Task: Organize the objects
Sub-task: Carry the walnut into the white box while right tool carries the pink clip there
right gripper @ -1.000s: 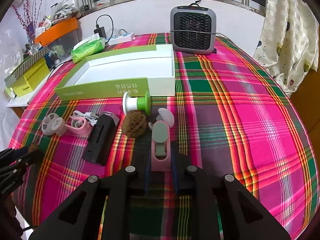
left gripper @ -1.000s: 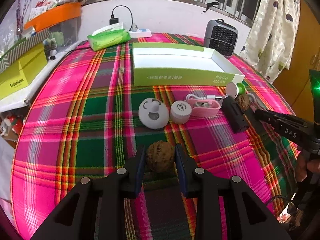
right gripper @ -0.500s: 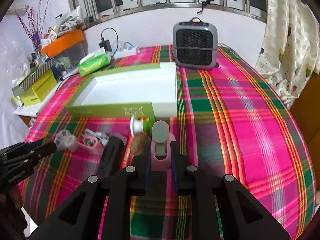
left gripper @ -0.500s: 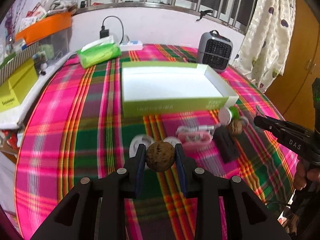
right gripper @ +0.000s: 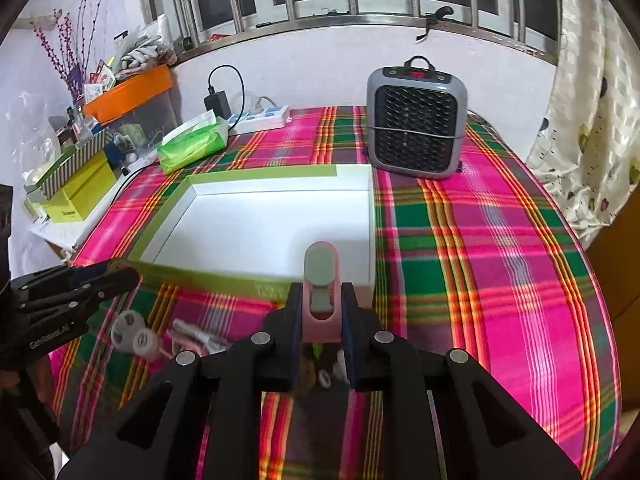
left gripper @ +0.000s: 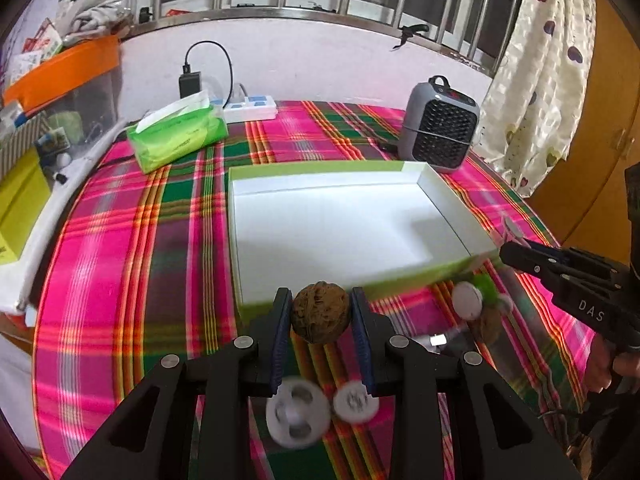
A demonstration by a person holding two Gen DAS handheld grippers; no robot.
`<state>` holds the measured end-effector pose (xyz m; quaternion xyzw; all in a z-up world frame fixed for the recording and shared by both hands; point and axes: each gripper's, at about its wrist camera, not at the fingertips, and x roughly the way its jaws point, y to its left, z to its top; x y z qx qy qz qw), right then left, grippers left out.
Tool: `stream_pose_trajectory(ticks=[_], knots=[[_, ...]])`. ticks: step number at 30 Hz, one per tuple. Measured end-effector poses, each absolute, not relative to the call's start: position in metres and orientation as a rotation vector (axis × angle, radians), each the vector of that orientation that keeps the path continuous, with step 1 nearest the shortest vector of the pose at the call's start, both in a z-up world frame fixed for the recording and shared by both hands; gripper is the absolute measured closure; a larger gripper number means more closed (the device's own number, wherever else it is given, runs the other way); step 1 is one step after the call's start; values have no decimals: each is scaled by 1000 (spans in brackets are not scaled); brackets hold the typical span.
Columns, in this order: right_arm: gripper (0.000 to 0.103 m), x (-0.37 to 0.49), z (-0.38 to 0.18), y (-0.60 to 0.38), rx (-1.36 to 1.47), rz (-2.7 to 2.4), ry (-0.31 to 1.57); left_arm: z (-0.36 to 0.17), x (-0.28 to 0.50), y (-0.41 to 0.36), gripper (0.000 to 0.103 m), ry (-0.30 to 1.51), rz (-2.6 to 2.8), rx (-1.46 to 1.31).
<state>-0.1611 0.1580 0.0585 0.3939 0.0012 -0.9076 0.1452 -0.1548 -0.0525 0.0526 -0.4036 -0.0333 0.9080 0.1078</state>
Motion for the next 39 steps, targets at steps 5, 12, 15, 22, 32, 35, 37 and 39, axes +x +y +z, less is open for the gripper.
stream_pose_trajectory(ticks=[5, 12, 15, 22, 32, 35, 37, 39], knots=[[85, -186, 58, 154, 1152, -2594, 1, 51, -183, -53, 76, -102, 2658, -1209], [85, -219, 54, 148, 1196, -2561, -11, 48, -221, -52, 76, -83, 2648, -1230], [85, -234, 49, 148, 1224, -2542, -29, 43, -236, -51, 76, -84, 2636, -1254], [85, -258, 40, 145, 1270, -2525, -5, 30, -262, -48, 76, -64, 2624, -1315], [85, -280, 29, 135, 1323, -2495, 32, 20, -284, -44, 76, -44, 2608, -1351], [85, -285, 27, 134, 1337, -2495, 39, 17, -287, -44, 76, -31, 2607, -1356], [85, -287, 26, 134, 1346, -2498, 45, 17, -288, -43, 76, -23, 2611, -1354], [85, -289, 25, 133, 1351, -2501, 50, 17, -289, -43, 76, -21, 2611, -1351]])
